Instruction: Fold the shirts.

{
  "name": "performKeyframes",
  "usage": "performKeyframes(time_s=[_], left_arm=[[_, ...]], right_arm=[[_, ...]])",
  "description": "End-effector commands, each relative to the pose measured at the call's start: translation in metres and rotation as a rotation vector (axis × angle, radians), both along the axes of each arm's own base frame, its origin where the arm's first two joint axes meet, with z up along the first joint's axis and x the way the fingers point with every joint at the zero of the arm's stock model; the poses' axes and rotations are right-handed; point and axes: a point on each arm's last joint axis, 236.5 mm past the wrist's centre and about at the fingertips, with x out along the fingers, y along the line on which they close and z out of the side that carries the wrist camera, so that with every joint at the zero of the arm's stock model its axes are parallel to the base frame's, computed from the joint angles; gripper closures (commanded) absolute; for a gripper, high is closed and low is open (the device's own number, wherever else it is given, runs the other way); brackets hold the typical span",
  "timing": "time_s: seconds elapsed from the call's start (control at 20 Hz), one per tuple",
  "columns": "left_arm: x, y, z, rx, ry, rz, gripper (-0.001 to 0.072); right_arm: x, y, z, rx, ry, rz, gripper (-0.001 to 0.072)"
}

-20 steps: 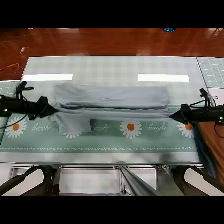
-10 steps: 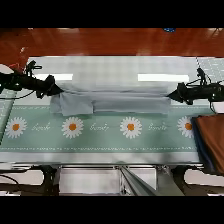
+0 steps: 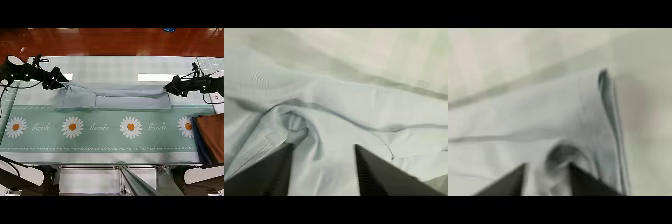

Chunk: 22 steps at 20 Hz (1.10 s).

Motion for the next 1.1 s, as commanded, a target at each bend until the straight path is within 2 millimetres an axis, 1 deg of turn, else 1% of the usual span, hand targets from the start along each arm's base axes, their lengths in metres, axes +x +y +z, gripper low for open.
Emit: performKeyframes(time_s=[0.0, 0.05, 0.1, 0.15, 0.2, 0.25, 0.3, 0.35, 0.4, 0.45, 0.5, 0.55, 0.6, 0.7, 0.8, 0.9, 1.0, 1.05], left_arm=[[0.006, 0.008, 0.004, -0.005, 0.001, -0.001, 0.0197], [0.005, 0.021, 0.016, -0.016, 0.019, 0.018, 0.0198], [0.0, 0.039, 0.031, -0.009, 0.028, 0.017, 0.0198], [-0.006, 0.062, 0.046, 0.024, 0.024, 0.021, 0.0198], [-0.012, 0.089, 0.064, 0.075, -0.001, 0.048, 0.0198], [-0.017, 0.111, 0.083, 0.125, -0.04, 0.087, 0.0198], [-0.021, 0.131, 0.104, 0.187, -0.093, 0.13, 0.0198], [-0.025, 0.142, 0.125, 0.235, -0.156, 0.171, 0.0198], [-0.028, 0.147, 0.146, 0.273, -0.236, 0.214, 0.0198], [-0.035, 0.142, 0.161, 0.292, -0.298, 0.243, 0.0198], [-0.045, 0.131, 0.169, 0.311, -0.348, 0.245, 0.0198], [-0.06, 0.112, 0.17, 0.322, -0.384, 0.224, 0.0198], [-0.075, 0.089, 0.164, 0.325, -0.407, 0.192, 0.0198], [-0.102, 0.045, 0.145, 0.313, -0.427, 0.127, 0.0198], [-0.125, 0.007, 0.122, 0.287, -0.413, 0.05, 0.0198], [-0.138, -0.02, 0.104, 0.256, -0.371, 0.001, 0.0198], [-0.141, -0.038, 0.097, 0.243, -0.363, -0.047, 0.0198], [-0.141, -0.043, 0.097, 0.238, -0.368, -0.056, 0.0198]], right_arm=[[0.015, -0.006, 0.007, 0.021, -0.03, -0.046, 0.0299], [0.014, -0.013, 0.022, 0.035, -0.042, -0.034, 0.0299], [0.011, -0.022, 0.04, 0.046, -0.055, -0.016, 0.03], [0.004, -0.037, 0.058, 0.039, -0.064, -0.002, 0.0301], [-0.006, -0.058, 0.073, 0.015, -0.073, -0.006, 0.0301], [-0.017, -0.082, 0.085, -0.026, -0.082, -0.033, 0.0301], [-0.028, -0.102, 0.09, -0.076, -0.082, -0.062, 0.0301], [-0.04, -0.12, 0.091, -0.121, -0.081, -0.113, 0.0301], [-0.049, -0.131, 0.085, -0.143, -0.08, -0.172, 0.0301], [-0.058, -0.136, 0.073, -0.152, -0.071, -0.241, 0.0301], [-0.067, -0.136, 0.056, -0.157, -0.052, -0.297, 0.0301], [-0.074, -0.128, 0.037, -0.135, -0.028, -0.333, 0.0301], [-0.077, -0.115, 0.022, -0.095, -0.008, -0.347, 0.0301], [-0.076, -0.093, 0.001, -0.055, 0.017, -0.323, 0.0301], [-0.066, -0.074, -0.01, -0.001, 0.031, -0.313, 0.0301], [-0.054, -0.059, -0.017, 0.053, 0.037, -0.308, 0.0301], [-0.044, -0.048, -0.024, 0.072, 0.051, -0.278, 0.0301], [-0.04, -0.04, -0.027, 0.087, 0.061, -0.267, 0.0301]])
